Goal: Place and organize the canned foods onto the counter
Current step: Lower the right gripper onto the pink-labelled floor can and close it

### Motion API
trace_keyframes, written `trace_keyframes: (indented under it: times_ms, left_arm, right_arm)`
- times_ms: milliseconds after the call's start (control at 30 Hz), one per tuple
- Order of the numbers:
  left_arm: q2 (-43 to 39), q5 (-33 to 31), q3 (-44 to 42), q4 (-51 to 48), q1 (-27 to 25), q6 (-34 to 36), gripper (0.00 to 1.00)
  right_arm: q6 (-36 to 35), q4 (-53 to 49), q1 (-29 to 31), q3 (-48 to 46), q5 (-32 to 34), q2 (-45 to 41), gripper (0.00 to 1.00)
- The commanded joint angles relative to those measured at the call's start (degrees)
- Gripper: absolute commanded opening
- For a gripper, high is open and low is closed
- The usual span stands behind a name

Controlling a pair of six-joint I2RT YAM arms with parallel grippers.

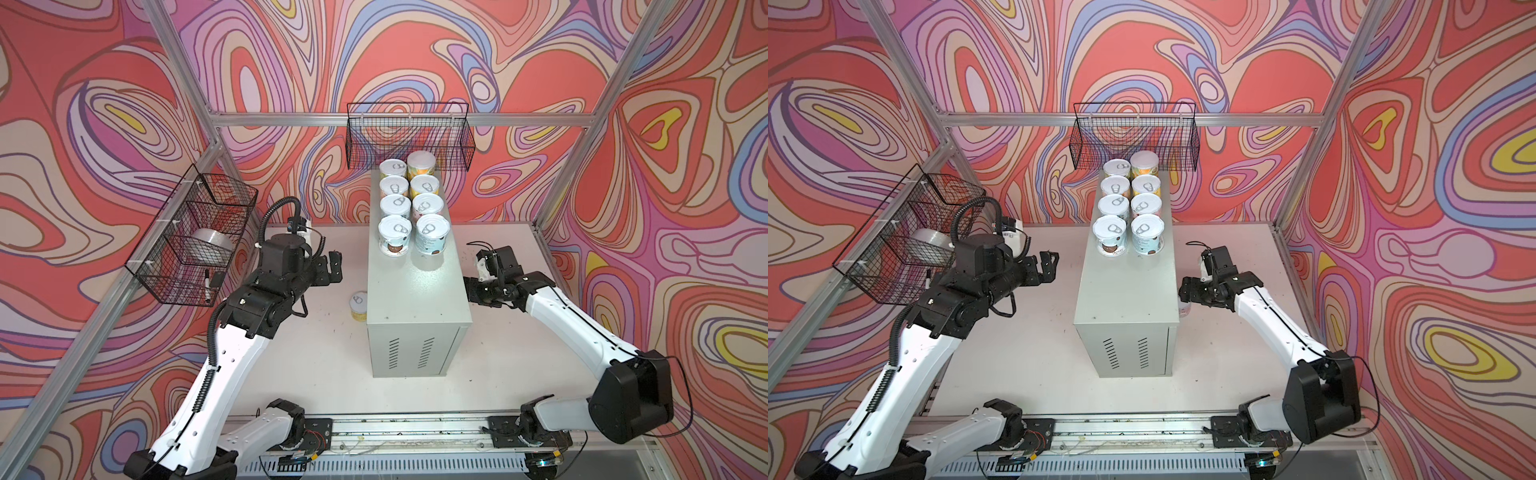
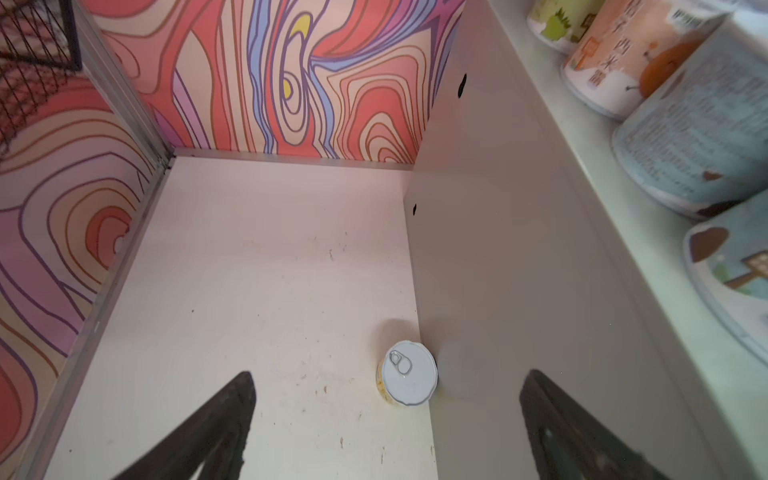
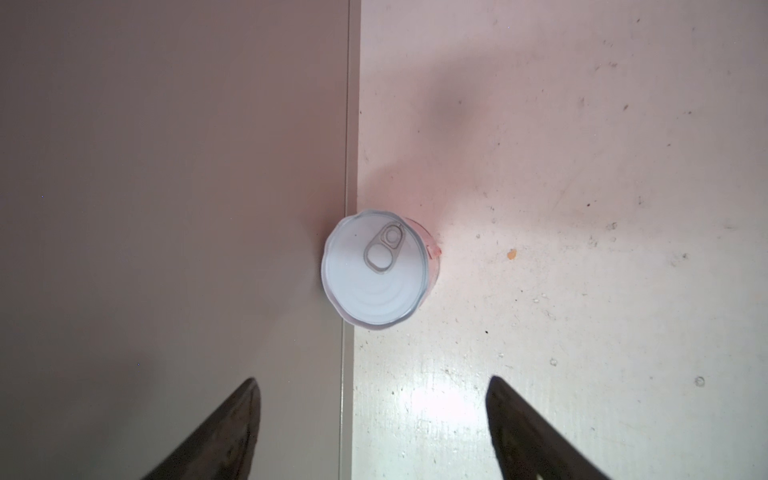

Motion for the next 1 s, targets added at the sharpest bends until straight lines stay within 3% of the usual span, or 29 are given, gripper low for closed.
trace_keyframes:
  times_ms: [0,300,967]
  left_arm:
    - [0.48,4.33,-2.49,1.14,0.48,-2.34,1.00]
    - [3.77,6.83,-4.46,3.35,0.80,-2.69,1.00]
    - [6.34,13.51,-13.14,10.21,5.05,-6.59,0.98]
  right_arm:
    - [-1.81,-2.65,0.28,-1.35,1.33,1.24,0.86]
    - [-1.81,1.43,1.42,-5.13,-1.22,4.22,0.86]
    - [-3.50,8.61,3.06,2.43,0.03,19.68,0.91]
